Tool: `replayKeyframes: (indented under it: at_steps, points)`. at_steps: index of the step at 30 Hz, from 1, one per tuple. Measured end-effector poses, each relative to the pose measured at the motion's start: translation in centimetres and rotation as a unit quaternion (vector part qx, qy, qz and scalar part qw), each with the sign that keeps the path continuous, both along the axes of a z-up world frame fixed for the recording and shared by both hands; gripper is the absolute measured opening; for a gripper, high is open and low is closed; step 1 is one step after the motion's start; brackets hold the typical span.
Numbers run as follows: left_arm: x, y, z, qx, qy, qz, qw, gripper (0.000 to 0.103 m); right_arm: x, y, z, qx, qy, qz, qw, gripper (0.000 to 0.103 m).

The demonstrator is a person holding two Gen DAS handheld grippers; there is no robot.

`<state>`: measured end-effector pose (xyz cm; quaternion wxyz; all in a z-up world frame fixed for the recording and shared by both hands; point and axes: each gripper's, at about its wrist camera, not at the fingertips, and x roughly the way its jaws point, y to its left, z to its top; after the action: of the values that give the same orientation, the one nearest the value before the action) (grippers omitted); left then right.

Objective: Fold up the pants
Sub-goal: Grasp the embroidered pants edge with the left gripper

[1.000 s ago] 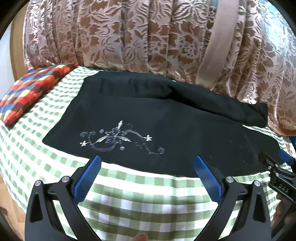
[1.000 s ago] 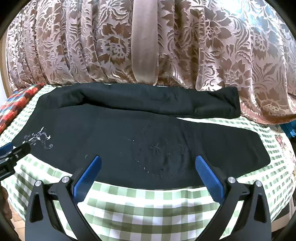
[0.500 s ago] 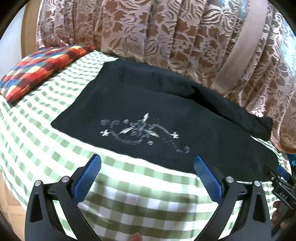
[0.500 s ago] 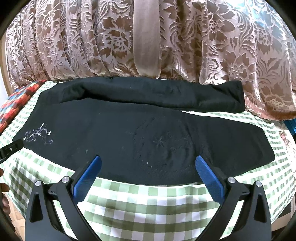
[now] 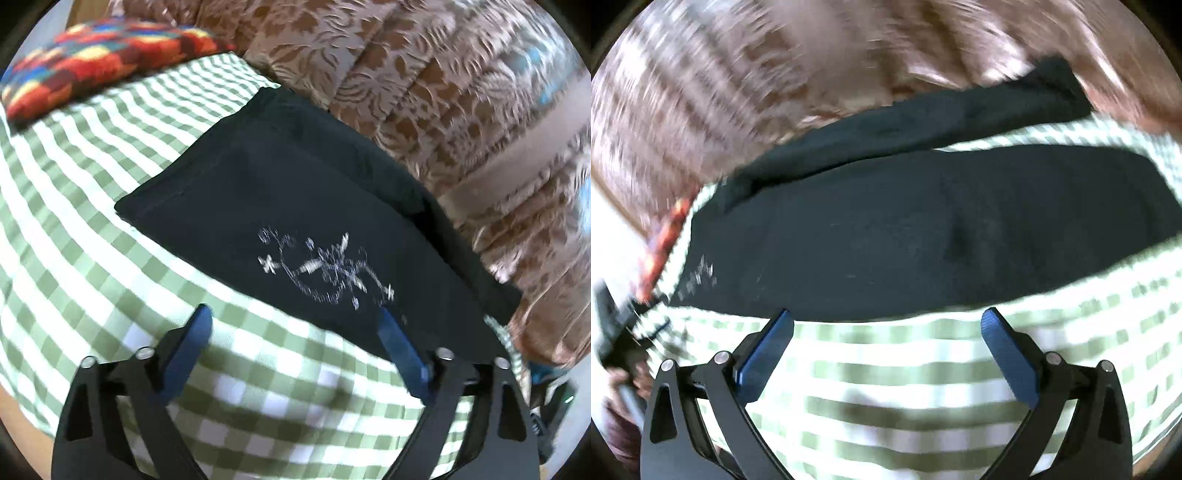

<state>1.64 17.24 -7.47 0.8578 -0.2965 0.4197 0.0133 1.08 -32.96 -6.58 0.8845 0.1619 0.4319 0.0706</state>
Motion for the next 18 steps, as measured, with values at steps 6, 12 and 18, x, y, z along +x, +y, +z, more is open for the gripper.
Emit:
replayKeyframes:
  at_steps: [6,12,18]
  points:
    - [1.3,3.4,-1.5,-0.070,-0.004,0.049,0.9964,0.084,-1.7,-10.9,-0.8,0.135,0.013,-0.128,0.982,0.101]
    - [3.0,4.2,-2.1,-0.075,-0.009,0.068,0.9948,0.064,-2.0,-17.0,-1.7,0.189,0.008,-0.215,0.958,0.087]
    - [4.7,4.3,-2.5,-0.058,0.008,0.067,0.9960,0.012,1.4,-19.1,-2.2,0.196,-0.005,-0.250,0.948,0.071]
